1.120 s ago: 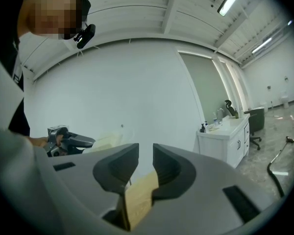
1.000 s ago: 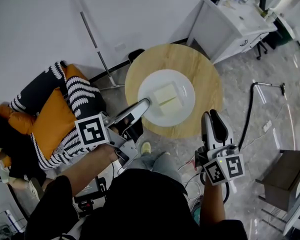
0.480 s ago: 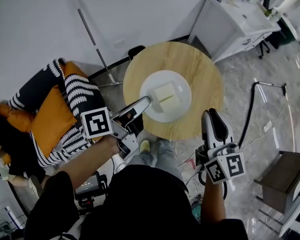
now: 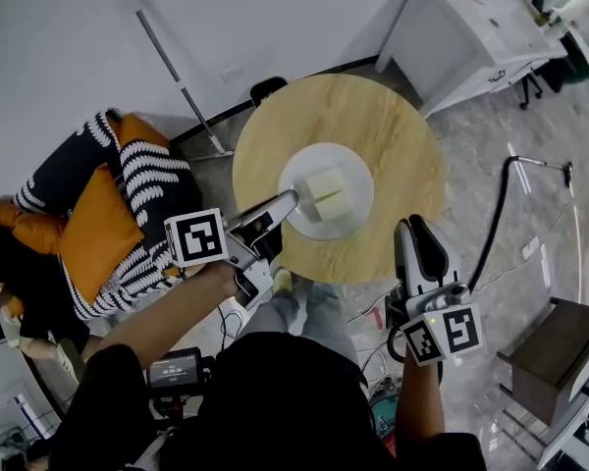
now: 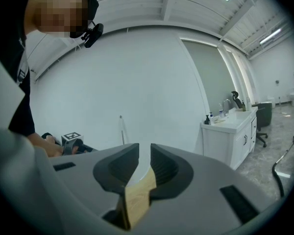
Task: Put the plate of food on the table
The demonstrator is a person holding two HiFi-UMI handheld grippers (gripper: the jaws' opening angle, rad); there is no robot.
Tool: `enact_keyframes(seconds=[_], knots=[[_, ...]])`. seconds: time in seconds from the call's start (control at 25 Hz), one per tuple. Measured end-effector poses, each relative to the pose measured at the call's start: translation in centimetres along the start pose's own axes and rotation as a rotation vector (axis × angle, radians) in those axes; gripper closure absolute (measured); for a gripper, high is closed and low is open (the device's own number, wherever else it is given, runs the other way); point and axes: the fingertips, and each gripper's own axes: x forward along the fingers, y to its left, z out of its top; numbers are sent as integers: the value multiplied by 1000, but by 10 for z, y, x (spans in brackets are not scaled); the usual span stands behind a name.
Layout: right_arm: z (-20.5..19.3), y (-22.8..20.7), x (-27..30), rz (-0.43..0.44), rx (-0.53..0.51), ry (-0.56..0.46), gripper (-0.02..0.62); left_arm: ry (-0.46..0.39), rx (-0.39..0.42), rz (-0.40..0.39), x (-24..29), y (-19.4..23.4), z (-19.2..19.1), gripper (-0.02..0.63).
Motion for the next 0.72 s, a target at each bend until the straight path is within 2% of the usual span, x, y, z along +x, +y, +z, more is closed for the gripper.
enact_keyframes(seconds=[0.12, 0.2, 0.28, 0.4, 0.56, 0.72], knots=[[-7, -15, 9, 16, -1, 27, 517, 29, 2, 33, 19, 14, -2, 588], [-13, -22, 15, 35, -2, 50, 585, 39, -26, 48, 28, 22, -6, 588], [-17, -27, 21, 57, 11, 72, 588, 50, -38, 64, 37, 28, -8, 588], [-19, -36, 25, 63, 34, 82, 588, 66, -13, 46, 49, 26, -9, 587], [-22, -48, 21, 80, 64, 98, 588, 52, -18, 53, 61, 28, -15, 588], [-36, -59, 22, 81, 52, 125, 588, 66, 7, 62, 82, 42, -12, 588]])
